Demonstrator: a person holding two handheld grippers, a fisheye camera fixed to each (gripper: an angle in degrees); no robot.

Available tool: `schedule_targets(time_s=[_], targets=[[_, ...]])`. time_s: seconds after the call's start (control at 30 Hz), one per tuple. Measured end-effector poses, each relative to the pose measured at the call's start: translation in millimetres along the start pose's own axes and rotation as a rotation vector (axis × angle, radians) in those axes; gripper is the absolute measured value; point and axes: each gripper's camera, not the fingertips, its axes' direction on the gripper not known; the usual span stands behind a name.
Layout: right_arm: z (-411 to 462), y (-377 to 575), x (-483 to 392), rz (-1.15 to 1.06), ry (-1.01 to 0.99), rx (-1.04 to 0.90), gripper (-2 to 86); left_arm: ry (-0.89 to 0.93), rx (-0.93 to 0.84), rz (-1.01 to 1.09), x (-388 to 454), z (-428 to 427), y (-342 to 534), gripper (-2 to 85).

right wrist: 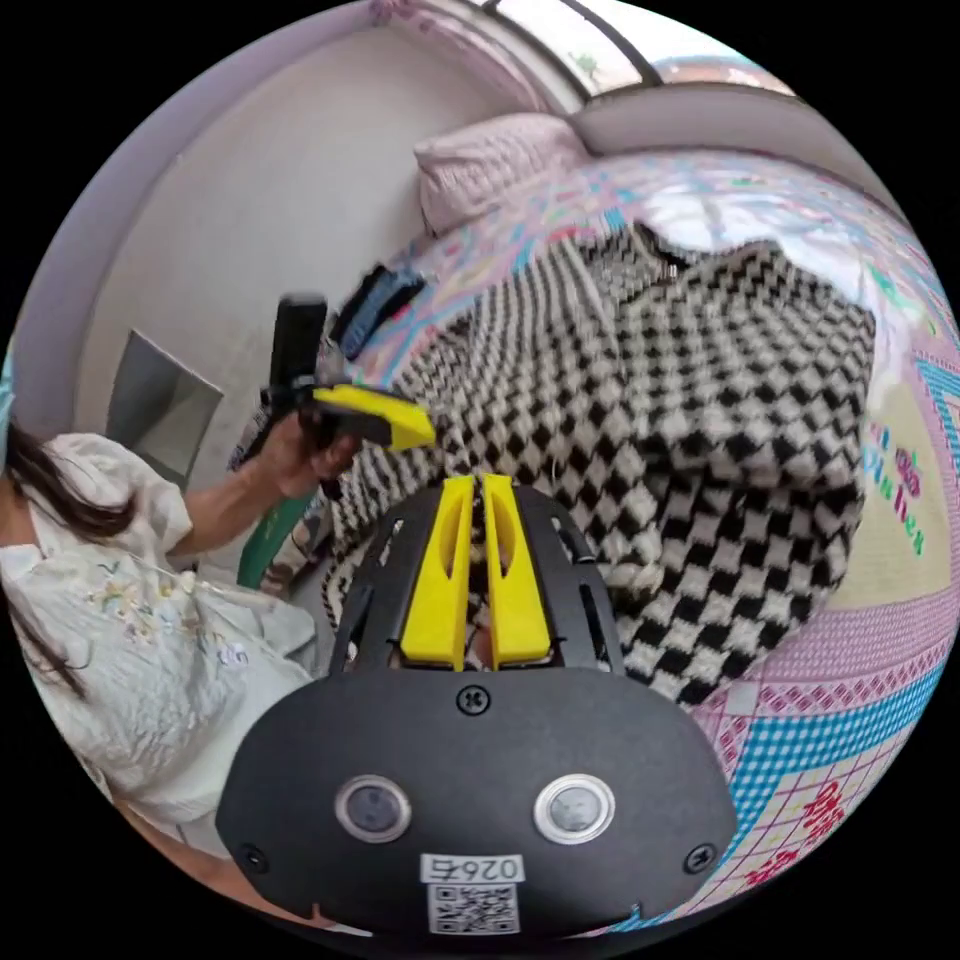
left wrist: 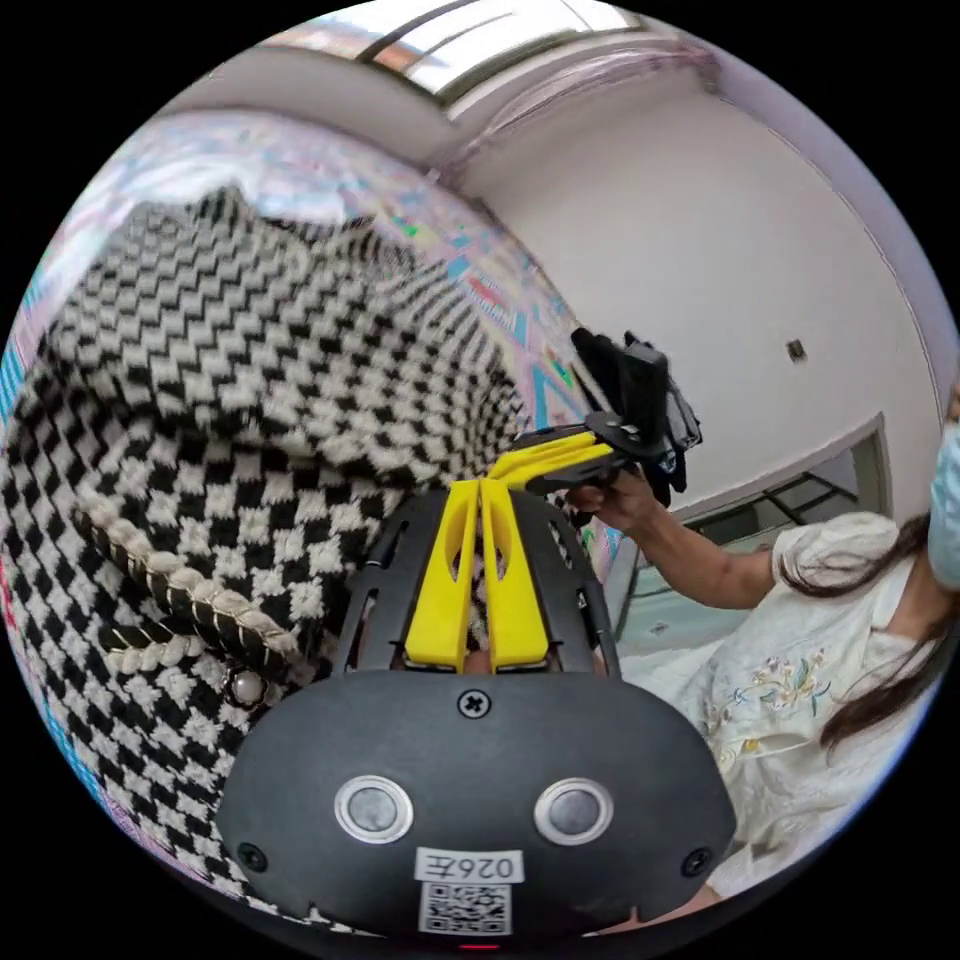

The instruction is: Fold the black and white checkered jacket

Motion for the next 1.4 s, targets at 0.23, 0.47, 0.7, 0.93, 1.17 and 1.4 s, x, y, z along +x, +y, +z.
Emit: schedule_targets(time_s=[0.23, 0.47, 0.7, 0.93, 1.17, 1.4], targets=[[-20.8, 53.9, -40.5, 0.113, 0.000, 0.183, -0.9, 0.043, 0.043, -0.051, -22.8, 1.6, 30.7, -1.0], [-19.4, 73.5, -57.8, 0.191, 0.062, 0.098, -0.9, 0.145, 0.069, -0.157, -48.6, 3.3, 58.0, -1.0], [-115.0, 126.3, -144.7, 0.101, 0.083, 0.478, -0.5, 0.010, 0.415, -0.035, 23.7, -81.2, 112.4, -1.0], [-243.9, 208.9, -306.7, -0.262, 0.350, 1.131, 8.6, -0.356, 0.860, 0.358, 186.5, -166.7, 172.8, -1.0], [-291.7, 254.3, -367.3, -0.539, 0.227, 1.256, -0.4, -0.069, 1.176, 0.793, 287.7, -177.1, 234.4, -0.9], [-290.8, 260.8, -333.5, -0.416, 0.029, 1.186, 0.6, -0.378, 0.999, 0.484, 269.5, -146.4, 203.3, 0.7]])
